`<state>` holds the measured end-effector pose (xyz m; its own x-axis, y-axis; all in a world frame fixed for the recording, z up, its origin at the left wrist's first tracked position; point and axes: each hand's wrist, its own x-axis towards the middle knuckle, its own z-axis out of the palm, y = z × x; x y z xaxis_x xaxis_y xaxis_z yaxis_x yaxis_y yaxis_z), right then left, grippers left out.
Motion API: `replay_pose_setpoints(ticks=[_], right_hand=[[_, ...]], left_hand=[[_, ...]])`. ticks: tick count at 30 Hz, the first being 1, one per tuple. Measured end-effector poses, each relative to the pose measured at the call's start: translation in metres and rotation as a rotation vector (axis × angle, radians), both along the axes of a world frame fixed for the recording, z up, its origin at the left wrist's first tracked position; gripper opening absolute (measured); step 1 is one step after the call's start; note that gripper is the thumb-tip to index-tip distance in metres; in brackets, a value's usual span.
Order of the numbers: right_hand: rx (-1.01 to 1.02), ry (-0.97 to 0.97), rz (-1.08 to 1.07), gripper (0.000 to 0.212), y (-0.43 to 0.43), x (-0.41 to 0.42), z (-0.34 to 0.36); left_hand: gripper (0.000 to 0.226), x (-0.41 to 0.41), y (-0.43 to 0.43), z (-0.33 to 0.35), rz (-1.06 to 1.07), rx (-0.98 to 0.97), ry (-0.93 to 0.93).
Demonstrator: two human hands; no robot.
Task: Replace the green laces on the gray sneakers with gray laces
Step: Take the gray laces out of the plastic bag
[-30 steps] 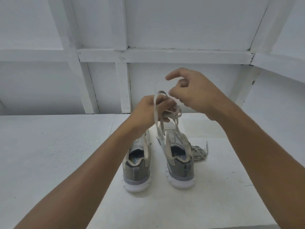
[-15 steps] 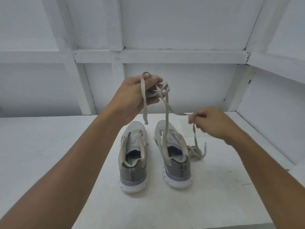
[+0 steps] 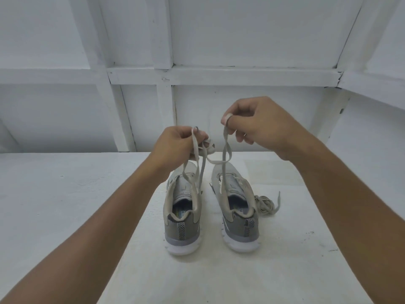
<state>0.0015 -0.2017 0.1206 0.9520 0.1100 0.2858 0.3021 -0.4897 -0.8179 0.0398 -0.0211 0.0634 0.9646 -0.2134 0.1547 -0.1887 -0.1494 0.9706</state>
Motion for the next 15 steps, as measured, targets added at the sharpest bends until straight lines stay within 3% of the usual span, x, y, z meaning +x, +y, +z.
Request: replay_pose_setpoints(ticks=[11, 15], right_hand=[[-0.157, 0.14, 0.003, 0.011, 0.02, 0.015, -0.028], [-0.083, 0.059, 0.0, 0.01, 0.023, 0.019, -0.015]], left_hand=[[0.019, -0.003, 0.001, -0.033, -0.117, 0.726, -0.102], [0.021, -0.009, -0.004, -0.031, -0.164, 0.775, -0.094]])
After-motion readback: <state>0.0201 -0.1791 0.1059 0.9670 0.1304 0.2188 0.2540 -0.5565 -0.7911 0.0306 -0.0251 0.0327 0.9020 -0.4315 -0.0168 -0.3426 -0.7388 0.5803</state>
